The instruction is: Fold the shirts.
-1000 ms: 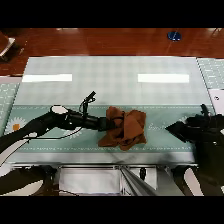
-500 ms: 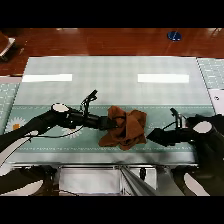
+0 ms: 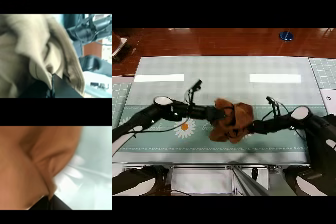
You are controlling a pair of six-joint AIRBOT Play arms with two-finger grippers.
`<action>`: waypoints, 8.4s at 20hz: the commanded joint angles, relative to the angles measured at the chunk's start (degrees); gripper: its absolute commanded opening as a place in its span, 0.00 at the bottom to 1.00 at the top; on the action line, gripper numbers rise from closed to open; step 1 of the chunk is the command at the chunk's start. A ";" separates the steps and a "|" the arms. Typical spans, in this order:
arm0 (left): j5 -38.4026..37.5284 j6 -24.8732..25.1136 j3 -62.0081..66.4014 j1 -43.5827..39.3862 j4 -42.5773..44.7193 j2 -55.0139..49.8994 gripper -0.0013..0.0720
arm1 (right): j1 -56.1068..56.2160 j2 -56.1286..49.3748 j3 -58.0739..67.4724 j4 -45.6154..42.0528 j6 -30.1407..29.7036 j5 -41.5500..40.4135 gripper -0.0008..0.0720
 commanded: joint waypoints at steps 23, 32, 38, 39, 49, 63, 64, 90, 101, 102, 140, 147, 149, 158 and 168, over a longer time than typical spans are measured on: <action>-30.51 -30.40 52.68 22.71 43.80 29.38 0.05 | 0.59 25.16 71.87 -43.28 14.40 37.22 0.04; -19.08 -30.64 10.93 17.05 39.47 36.83 0.05 | 0.59 39.19 30.40 -40.65 21.59 35.67 0.04; 8.61 -30.27 -2.14 5.81 39.43 22.12 0.05 | 0.59 30.84 11.78 -45.11 22.97 18.51 0.04; 11.30 -30.27 -1.42 5.55 39.43 18.93 0.05 | 0.59 27.41 11.85 -48.17 23.78 15.52 0.04; -5.33 -28.41 18.01 13.62 52.52 4.52 0.71 | -18.75 -3.61 29.66 -31.87 15.93 10.40 0.58; -0.90 -13.33 9.31 27.58 28.76 1.64 0.71 | -38.86 13.94 -7.48 -3.58 -3.21 10.08 0.57; 1.22 -13.31 10.34 25.94 28.81 -0.50 0.71 | -38.86 13.94 -8.81 -3.67 -3.23 9.97 0.57; -25.09 -20.44 46.25 10.58 42.53 -34.60 0.06 | -6.58 13.88 -9.70 -8.17 13.38 -1.77 0.57; -24.70 -21.09 48.22 10.58 42.51 -34.60 0.06 | 15.76 -0.39 -6.54 6.03 15.37 -14.43 0.57; -24.68 -21.11 48.22 10.58 42.51 -34.60 0.06 | 17.16 -2.67 -4.61 7.45 14.56 -14.97 0.57; -23.85 -30.05 32.09 33.77 45.94 42.23 0.05 | -4.74 23.74 60.89 -55.19 16.28 33.75 0.03; 6.01 -22.69 -7.45 31.19 35.93 34.69 0.05 | -4.76 -1.60 50.27 -40.46 16.39 14.67 0.03; 10.43 -20.55 -9.18 28.70 35.93 28.24 0.06 | -4.76 -12.96 56.37 -36.06 16.37 14.12 0.03; 5.42 -20.79 3.48 32.85 42.38 8.87 0.71 | -12.04 -28.17 69.40 -27.89 15.21 25.68 0.58; -5.46 -5.57 -3.23 47.87 43.58 6.99 0.71 | -38.56 5.92 8.92 -17.75 5.18 13.11 0.57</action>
